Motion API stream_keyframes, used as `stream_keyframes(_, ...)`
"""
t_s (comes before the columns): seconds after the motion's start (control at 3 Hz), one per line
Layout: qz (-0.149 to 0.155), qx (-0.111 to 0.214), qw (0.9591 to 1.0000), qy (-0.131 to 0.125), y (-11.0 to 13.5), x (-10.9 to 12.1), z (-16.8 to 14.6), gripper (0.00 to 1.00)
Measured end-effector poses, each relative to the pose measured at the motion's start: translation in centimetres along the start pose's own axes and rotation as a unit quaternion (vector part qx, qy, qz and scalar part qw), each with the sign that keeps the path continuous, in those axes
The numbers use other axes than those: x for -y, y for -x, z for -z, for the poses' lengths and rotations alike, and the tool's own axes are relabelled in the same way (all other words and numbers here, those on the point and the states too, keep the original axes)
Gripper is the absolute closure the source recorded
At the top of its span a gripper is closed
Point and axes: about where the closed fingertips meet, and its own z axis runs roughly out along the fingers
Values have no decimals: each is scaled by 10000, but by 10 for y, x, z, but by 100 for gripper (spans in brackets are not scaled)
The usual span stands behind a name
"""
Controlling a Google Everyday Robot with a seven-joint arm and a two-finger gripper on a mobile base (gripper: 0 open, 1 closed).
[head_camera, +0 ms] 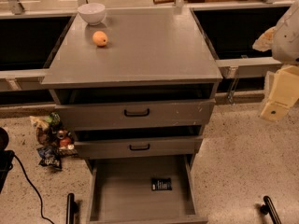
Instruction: Pick rxbar blueberry from bottom drawer and place on counter
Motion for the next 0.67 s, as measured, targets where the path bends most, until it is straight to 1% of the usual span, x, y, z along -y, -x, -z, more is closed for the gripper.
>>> stream_keyframes(0.33,-1,45,10000,-35,1,0,-1,0)
stream_keyframes(0.67,13,241,9997,21,0,-5,-22,0)
